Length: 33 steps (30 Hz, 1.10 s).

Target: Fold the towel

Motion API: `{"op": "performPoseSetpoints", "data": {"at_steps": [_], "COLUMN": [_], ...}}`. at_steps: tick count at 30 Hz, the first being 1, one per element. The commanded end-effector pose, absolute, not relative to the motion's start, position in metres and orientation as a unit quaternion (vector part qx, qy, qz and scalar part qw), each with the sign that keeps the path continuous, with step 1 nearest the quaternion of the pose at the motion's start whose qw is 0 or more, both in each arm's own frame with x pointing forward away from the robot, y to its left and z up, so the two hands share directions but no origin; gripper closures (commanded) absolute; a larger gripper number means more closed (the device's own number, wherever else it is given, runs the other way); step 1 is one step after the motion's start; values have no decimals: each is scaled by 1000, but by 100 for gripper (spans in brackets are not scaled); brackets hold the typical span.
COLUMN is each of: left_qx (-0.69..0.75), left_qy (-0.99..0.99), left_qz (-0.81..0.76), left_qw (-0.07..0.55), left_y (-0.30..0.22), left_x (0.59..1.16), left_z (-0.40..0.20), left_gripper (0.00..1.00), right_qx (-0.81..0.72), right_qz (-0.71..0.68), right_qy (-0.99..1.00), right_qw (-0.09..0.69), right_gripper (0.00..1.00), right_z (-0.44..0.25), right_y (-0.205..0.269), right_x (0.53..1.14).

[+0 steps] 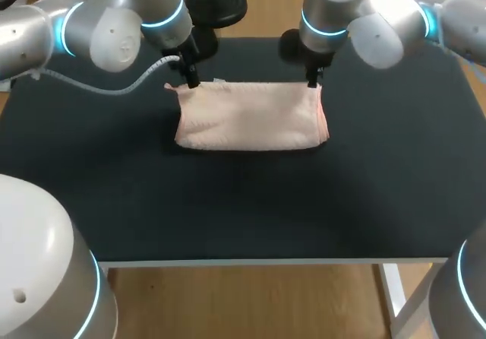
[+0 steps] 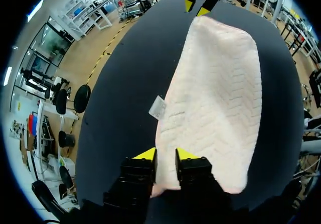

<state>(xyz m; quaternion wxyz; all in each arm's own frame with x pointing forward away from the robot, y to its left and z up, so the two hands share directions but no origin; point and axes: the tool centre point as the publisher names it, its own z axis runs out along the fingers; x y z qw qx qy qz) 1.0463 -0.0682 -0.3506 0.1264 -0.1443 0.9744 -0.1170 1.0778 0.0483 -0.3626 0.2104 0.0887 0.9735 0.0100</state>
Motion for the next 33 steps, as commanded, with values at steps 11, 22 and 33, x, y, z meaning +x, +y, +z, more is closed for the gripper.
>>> {"op": "performPoseSetpoints", "data": {"at_steps": [11, 22, 33], "left_qx": [-89, 24, 77], "left_qy": [896, 871, 897], "left_qz": [-427, -490, -433], "left_qw": [81, -4, -49], "left_y": [-35, -6, -3], "left_x": [1025, 1000, 998], "left_z": [-270, -235, -239], "left_gripper": [0, 0, 0], "right_qx": [58, 70, -1], "right_qz": [54, 63, 66], "right_qy": [954, 955, 963], "right_qw": [288, 281, 262], "right_gripper": [0, 0, 0], "right_z": [-299, -287, -281], "right_y": [50, 51, 61], "right_x": [1077, 1073, 1064]}}
